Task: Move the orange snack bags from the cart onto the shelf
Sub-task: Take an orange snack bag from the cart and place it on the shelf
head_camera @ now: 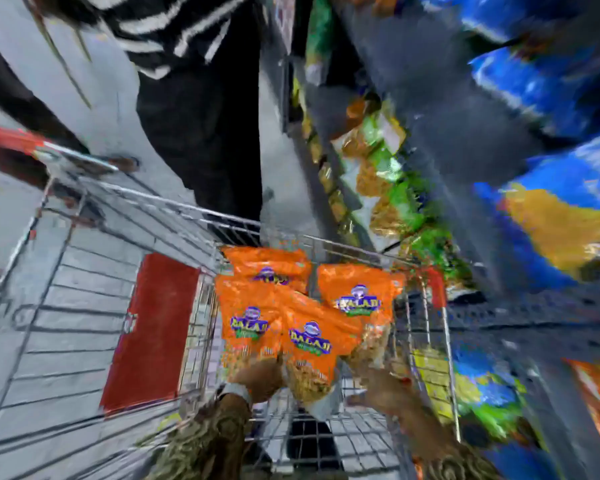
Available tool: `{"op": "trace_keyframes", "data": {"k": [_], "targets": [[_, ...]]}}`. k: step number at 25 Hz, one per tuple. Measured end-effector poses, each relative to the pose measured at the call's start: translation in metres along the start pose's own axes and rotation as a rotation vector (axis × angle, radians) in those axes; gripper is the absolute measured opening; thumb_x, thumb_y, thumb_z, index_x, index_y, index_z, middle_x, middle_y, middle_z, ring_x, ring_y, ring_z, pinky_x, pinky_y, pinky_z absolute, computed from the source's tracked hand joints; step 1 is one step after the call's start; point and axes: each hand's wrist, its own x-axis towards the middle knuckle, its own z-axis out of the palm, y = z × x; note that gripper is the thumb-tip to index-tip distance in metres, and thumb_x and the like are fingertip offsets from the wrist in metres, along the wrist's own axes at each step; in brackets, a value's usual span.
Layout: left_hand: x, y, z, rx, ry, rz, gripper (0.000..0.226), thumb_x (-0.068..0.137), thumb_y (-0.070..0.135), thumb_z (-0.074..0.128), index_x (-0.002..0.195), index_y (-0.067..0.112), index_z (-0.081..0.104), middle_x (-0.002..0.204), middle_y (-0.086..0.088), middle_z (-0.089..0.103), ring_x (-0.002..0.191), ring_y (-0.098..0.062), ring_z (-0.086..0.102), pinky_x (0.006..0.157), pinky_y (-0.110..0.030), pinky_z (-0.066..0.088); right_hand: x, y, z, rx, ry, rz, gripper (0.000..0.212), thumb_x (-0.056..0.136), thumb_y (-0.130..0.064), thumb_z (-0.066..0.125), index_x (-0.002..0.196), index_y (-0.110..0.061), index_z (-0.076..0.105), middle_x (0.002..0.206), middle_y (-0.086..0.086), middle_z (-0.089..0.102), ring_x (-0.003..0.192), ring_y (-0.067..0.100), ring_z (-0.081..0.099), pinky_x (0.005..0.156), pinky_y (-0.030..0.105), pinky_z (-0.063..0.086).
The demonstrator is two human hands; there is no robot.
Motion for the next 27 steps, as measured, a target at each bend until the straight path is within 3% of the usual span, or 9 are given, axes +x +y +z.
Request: {"op": "trace_keyframes", "data": {"k": [3,9,13,16,18,20,22,24,27], "targets": [[0.024,-0.005,0.033,-0.261,-0.171,-0.229,0.085,0.084,0.036,0.069,0.151,0.005,0.025,0.145,-0.018,0.052,0.132,-0.031,0.051,0.108,-0.037,0.041,0.036,0.021,0.015,-0.129,-0.049,0.062,0.079,0.075,-0.043,0.08,0.141,-0.012,0.052,0.146,0.008,0.055,0.127,0.01,0.051,0.096,0.011,0.044],[0.041,-0.01,0.07,-0.504,-0.268,-0.317,0.095,0.078,0.011,0.077,0.152,0.003,0.018,0.159,-0.016,0.027,0.146,-0.034,0.032,0.118,-0.04,0.03,0.071,0.052,0.046,-0.058,-0.104,0.157,0.09,0.065,-0.053,0.083,0.14,-0.014,0.052,0.133,0.016,0.064,0.121,0.031,0.06,0.104,0.049,0.047],[0.036,-0.01,0.062,-0.731,-0.277,-0.285,0.084,0.076,-0.016,0.069,0.147,0.0,0.027,0.142,-0.024,0.051,0.128,-0.038,0.054,0.106,-0.051,0.046,0.068,0.059,0.035,0.108,-0.157,0.142,0.09,0.074,-0.036,0.083,0.15,-0.022,0.036,0.151,0.001,0.048,0.138,0.025,0.048,0.114,0.043,0.041],[0.024,-0.007,0.043,-0.82,-0.274,-0.275,0.04,0.089,-0.01,0.056,0.128,-0.001,0.048,0.094,-0.015,0.071,0.079,-0.019,0.07,0.072,-0.029,0.06,0.05,0.049,0.011,0.235,-0.215,0.091,0.084,0.079,-0.028,0.081,0.149,-0.026,0.035,0.156,-0.004,0.04,0.133,0.016,0.051,0.106,0.027,0.046],[0.008,0.007,0.018,-0.858,-0.276,-0.313,0.01,0.091,0.007,0.061,0.098,0.015,0.06,0.076,0.005,0.066,0.07,-0.004,0.063,0.066,-0.013,0.052,0.021,0.037,-0.003,0.37,-0.145,0.093,0.079,0.075,-0.03,0.083,0.143,-0.031,0.043,0.15,-0.006,0.047,0.126,0.013,0.057,0.101,0.027,0.052],[-0.007,0.022,-0.004,-0.873,-0.198,-0.235,0.016,0.086,0.009,0.07,0.082,0.021,0.061,0.086,0.003,0.067,0.081,-0.004,0.063,0.073,-0.006,0.05,-0.01,0.02,-0.012,0.513,-0.03,0.087,0.06,0.076,-0.025,0.083,0.129,-0.032,0.056,0.133,-0.006,0.063,0.114,0.014,0.065,0.091,0.026,0.058],[-0.03,0.04,-0.032,-0.956,-0.125,-0.111,0.011,0.086,-0.002,0.066,0.095,0.002,0.061,0.091,-0.006,0.064,0.082,-0.001,0.065,0.076,-0.012,0.053,-0.048,-0.008,-0.018,0.626,0.073,0.022,0.038,0.084,-0.01,0.074,0.116,-0.028,0.062,0.12,-0.007,0.072,0.104,0.014,0.072,0.075,0.021,0.059],[-0.047,0.061,-0.064,-1.05,-0.039,-0.001,0.024,0.086,-0.012,0.06,0.108,-0.004,0.054,0.088,-0.002,0.061,0.074,0.003,0.064,0.071,-0.014,0.054,-0.081,-0.039,-0.022,0.664,0.164,-0.055,0.034,0.088,-0.002,0.067,0.115,-0.022,0.063,0.12,0.0,0.073,0.109,0.021,0.071,0.078,0.029,0.056],[-0.074,0.099,-0.13,-1.054,0.101,0.189,0.031,0.083,-0.017,0.061,0.091,0.008,0.045,0.065,0.014,0.065,0.06,0.005,0.06,0.058,-0.009,0.049,-0.141,-0.095,-0.026,0.711,0.375,-0.217,0.038,0.088,-0.009,0.068,0.123,-0.023,0.06,0.116,-0.004,0.074,0.1,0.013,0.071,0.084,0.032,0.057]]}}
